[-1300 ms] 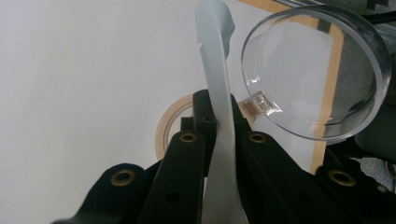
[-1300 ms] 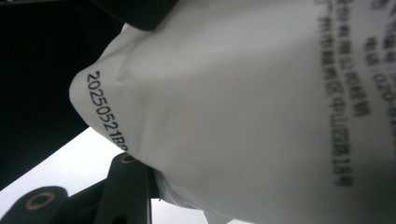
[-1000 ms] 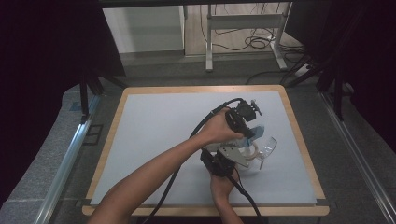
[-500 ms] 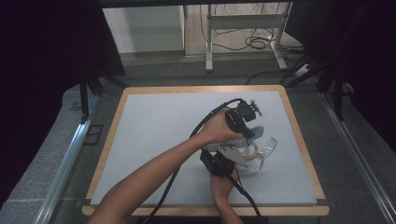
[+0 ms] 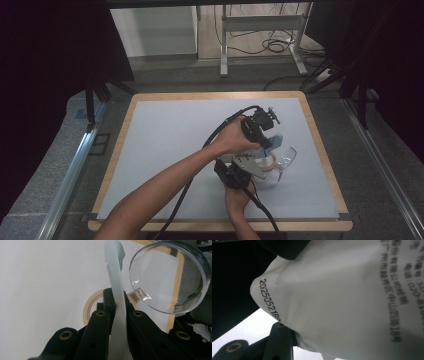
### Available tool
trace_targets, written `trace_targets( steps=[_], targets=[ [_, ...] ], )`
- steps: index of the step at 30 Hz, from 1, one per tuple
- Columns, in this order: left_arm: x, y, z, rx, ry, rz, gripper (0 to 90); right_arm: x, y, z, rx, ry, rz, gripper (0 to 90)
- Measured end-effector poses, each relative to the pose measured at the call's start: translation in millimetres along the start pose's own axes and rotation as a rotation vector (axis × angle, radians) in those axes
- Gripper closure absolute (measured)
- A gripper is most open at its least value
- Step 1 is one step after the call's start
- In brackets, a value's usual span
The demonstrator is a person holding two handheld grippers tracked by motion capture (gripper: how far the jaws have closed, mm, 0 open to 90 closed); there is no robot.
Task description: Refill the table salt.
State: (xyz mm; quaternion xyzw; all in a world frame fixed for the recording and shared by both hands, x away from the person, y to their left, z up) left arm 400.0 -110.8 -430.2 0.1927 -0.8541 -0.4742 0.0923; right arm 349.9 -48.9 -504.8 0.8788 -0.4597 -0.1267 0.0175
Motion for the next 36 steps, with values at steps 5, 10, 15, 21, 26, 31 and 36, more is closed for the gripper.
trace_targets(
  steps=[5, 10, 15, 21, 26, 31, 36],
  targets=[
    [0.4, 0.1, -0.3, -0.002, 0.0, -0.001, 89.9, -0.3, 0.1, -0.4, 0.003, -0.002, -0.001, 53.6],
    [0.6, -0.3, -0.5, -0.003, 0.0, -0.002, 89.9, 0.1, 0.0, -0.6, 0.007, -0.005, 0.001, 53.6],
    [0.3, -0.6, 0.0, -0.004, 0.0, -0.001, 89.9, -0.1, -0.3, -0.1, 0.005, -0.007, 0.001, 53.6],
    [0.3, -1.2, 0.1, -0.005, -0.002, -0.005, 89.9, -0.2, -0.7, 0.2, 0.006, -0.008, 0.001, 53.6],
    [0.1, -1.6, 0.1, -0.006, 0.001, -0.004, 89.9, -0.2, -1.0, 0.2, 0.006, -0.01, 0.001, 53.6],
    [0.0, -1.7, -0.9, -0.007, -0.004, -0.005, 89.9, 0.6, -1.2, -0.5, 0.008, -0.006, 0.001, 53.7],
    [1.4, -1.9, -2.5, -0.011, -0.007, -0.006, 89.9, 1.4, -0.4, -1.7, 0.011, -0.014, 0.0, 53.7]
  ],
)
Point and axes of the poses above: each handheld gripper's, and its own axes: y roughly backward along the jaws, z roughly out of its underside, x roughly to its right, the point moved 7 cm from there along -y, roughly forward along the jaws, and after that the axes turned 9 degrees about -z, right-handed, at the moved point
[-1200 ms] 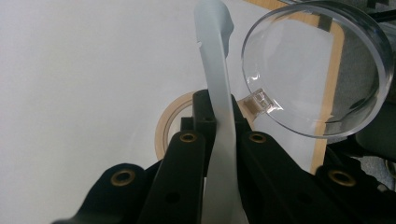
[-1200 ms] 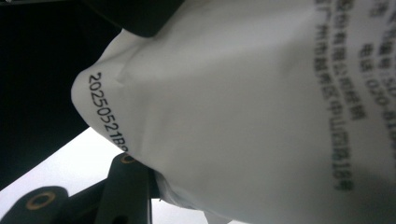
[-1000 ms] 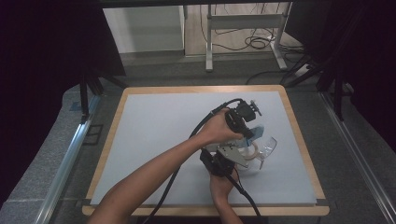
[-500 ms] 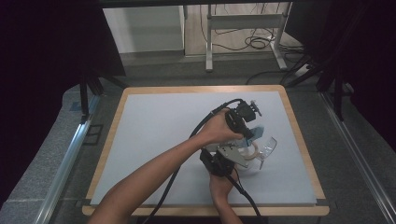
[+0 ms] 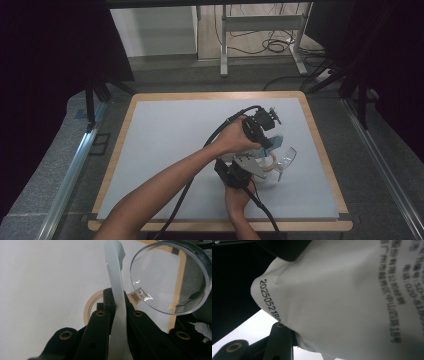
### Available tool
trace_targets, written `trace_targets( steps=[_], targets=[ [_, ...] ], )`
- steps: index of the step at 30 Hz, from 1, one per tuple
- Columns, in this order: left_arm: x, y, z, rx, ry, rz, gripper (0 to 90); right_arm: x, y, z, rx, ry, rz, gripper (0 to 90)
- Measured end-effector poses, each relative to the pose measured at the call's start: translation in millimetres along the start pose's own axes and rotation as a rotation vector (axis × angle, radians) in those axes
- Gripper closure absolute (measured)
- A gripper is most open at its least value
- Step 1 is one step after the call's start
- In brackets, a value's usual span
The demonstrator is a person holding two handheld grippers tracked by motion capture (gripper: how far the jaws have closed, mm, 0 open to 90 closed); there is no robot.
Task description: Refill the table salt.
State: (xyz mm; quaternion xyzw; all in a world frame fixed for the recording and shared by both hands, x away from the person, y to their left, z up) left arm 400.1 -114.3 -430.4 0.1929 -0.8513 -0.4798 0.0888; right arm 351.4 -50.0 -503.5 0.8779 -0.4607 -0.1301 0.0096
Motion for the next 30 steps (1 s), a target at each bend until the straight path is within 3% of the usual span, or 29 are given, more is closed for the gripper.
trace_targets(
  steps=[30],
  targets=[
    [-0.3, -0.8, -0.8, 0.0, 0.002, 0.0, 89.8, 1.5, -0.4, -0.7, 0.0, -0.001, 0.003, 53.8]
  ],
)
Point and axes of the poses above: each handheld gripper's, and its own axes: y roughly backward along the jaws, z roughly out of its underside, x roughly to its right, the point moved 7 cm from there along -y, roughly forward along the jaws, and after that the axes turned 9 degrees about -z, right-handed, at the moved point
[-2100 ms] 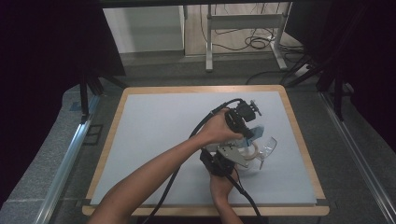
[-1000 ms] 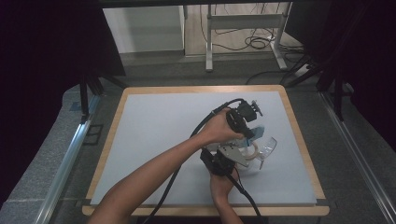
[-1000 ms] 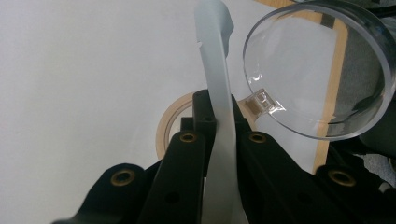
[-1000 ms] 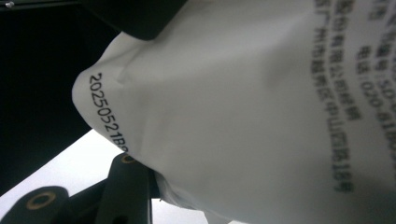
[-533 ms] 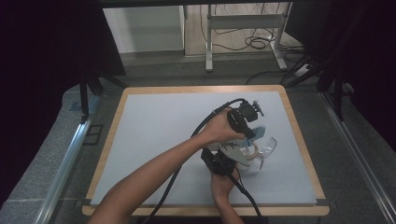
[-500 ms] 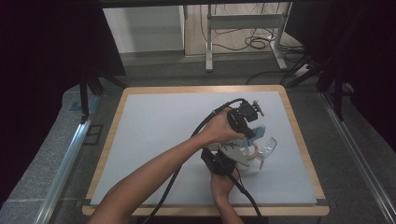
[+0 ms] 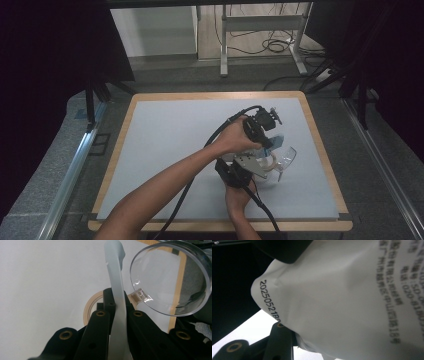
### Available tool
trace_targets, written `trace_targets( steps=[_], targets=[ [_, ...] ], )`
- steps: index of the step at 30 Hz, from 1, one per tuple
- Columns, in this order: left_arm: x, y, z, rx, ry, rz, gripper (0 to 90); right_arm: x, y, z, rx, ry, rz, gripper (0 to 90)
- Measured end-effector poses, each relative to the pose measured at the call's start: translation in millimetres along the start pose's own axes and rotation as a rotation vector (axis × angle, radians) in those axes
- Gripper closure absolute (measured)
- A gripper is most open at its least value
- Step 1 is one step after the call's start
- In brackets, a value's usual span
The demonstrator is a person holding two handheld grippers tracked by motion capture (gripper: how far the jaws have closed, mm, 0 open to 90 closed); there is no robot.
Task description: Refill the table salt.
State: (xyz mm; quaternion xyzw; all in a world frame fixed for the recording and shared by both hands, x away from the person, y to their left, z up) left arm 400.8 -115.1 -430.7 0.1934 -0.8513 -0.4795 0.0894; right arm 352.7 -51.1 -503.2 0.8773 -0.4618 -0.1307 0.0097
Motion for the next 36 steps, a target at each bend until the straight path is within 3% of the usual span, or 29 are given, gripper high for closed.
trace_targets(
  steps=[36],
  targets=[
    [1.8, 1.0, -1.8, 0.002, -0.005, -0.006, 89.8, 0.3, 0.6, -2.4, 0.013, -0.011, 0.003, 54.0]
  ],
)
Point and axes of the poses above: each handheld gripper's, and its own axes: y roughly backward along the jaws, z roughly out of its underside, x roughly to its right, the point moved 7 cm from there along -y, roughly forward along the jaws, and after that the axes turned 9 degrees about -z, right-handed, at the moved point
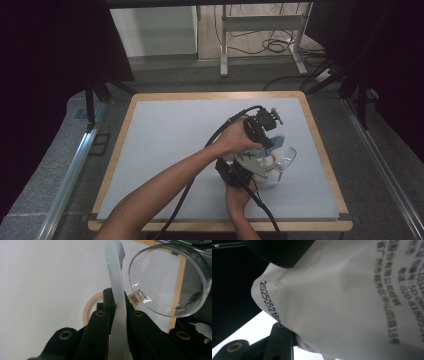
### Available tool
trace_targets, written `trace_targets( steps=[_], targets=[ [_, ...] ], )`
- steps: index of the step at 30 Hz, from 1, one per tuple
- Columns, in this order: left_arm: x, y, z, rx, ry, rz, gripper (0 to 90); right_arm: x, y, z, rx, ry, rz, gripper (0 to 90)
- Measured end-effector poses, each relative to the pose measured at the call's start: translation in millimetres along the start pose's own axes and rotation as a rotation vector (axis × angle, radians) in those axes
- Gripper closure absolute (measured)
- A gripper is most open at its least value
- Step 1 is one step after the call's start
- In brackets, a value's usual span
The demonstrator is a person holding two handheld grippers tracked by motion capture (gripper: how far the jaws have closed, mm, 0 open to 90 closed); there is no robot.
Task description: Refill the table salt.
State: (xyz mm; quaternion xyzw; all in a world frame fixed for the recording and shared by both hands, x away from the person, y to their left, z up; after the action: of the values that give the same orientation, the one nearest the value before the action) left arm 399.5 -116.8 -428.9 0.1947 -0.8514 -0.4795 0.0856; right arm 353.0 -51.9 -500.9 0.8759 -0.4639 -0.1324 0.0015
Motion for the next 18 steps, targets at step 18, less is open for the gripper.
trace_targets(
  steps=[18],
  targets=[
    [0.8, -1.8, 1.1, -0.003, -0.002, 0.004, 89.8, 0.1, 0.1, 1.5, 0.002, 0.002, 0.005, 54.0]
  ],
)
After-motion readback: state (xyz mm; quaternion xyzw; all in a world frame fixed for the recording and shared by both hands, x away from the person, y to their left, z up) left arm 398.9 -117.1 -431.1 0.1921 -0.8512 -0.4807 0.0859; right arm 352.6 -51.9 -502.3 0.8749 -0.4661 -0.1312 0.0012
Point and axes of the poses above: each handheld gripper's, and its own axes: y roughly backward along the jaws, z roughly out of its underside, x roughly to its right, the point moved 7 cm from there along -y, roughly forward along the jaws, and after that the axes turned 9 degrees about -z, right-handed, at the moved point
